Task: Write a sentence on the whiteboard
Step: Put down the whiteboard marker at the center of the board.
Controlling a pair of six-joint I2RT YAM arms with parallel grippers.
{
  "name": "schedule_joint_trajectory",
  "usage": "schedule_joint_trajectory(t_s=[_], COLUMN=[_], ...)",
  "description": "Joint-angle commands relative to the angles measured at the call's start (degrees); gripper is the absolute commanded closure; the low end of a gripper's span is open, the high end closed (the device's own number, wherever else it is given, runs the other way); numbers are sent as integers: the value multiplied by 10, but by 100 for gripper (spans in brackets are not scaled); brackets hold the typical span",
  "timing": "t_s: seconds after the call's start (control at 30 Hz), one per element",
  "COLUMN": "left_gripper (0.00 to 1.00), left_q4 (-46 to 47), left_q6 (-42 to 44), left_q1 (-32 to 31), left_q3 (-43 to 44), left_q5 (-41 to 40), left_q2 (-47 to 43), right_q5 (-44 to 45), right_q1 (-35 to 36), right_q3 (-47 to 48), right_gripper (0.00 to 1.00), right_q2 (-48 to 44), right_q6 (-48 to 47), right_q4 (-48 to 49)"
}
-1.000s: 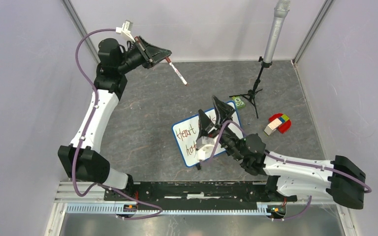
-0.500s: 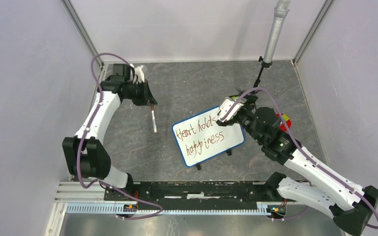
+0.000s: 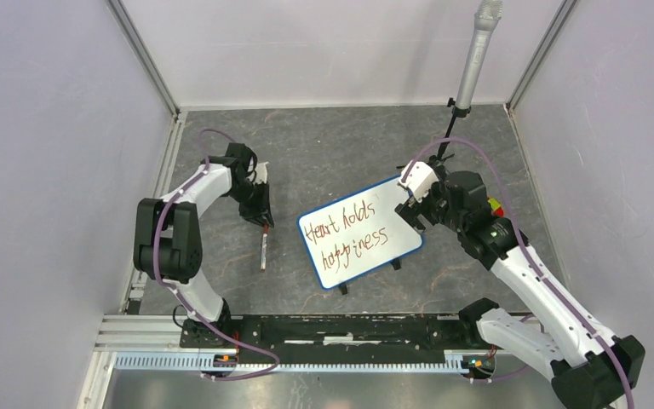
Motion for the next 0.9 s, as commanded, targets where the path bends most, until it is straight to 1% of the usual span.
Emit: schedule_joint_trajectory(t_s=[0.0, 0.13, 0.27, 0.37, 0.53, 0.67, 0.73, 0.8, 0.87], left_gripper=[91, 89, 83, 80, 67, 64, 59, 56, 46], left_q4=[45, 73, 93, 96, 87, 73, 66, 56, 46], left_q6=[12, 5, 2, 3, 5, 4, 6, 9, 14], left_q1=[-21, -31, -41, -43, -43, -43, -43, -43, -41], left_q3=[-24, -39, -57, -61, -54, -41, -36, -26, -9], left_q5=[-40, -76, -100, -119, -127, -116, -113, -112, -111], left_q2=[11, 11, 11, 14, 15, 11, 4, -8, -25], right_q5=[-59, -100, -145, -166, -197, -208, -218, -237, -254], right_q1=[-19, -31, -37, -42, -48, -60, -79, -103, -130], right_q3=[45, 61, 87, 87, 92, 92, 90, 93, 102], right_gripper=[2, 2, 2, 2, 2, 2, 2, 2, 2], right_q2=[20, 33, 58, 60, 59, 62, 65, 72, 75], right_q6=[25, 33, 35, 43, 41, 29, 25, 19, 13], right_q4=[-72, -94, -129, -132, -142, -146, -145, -150, -155])
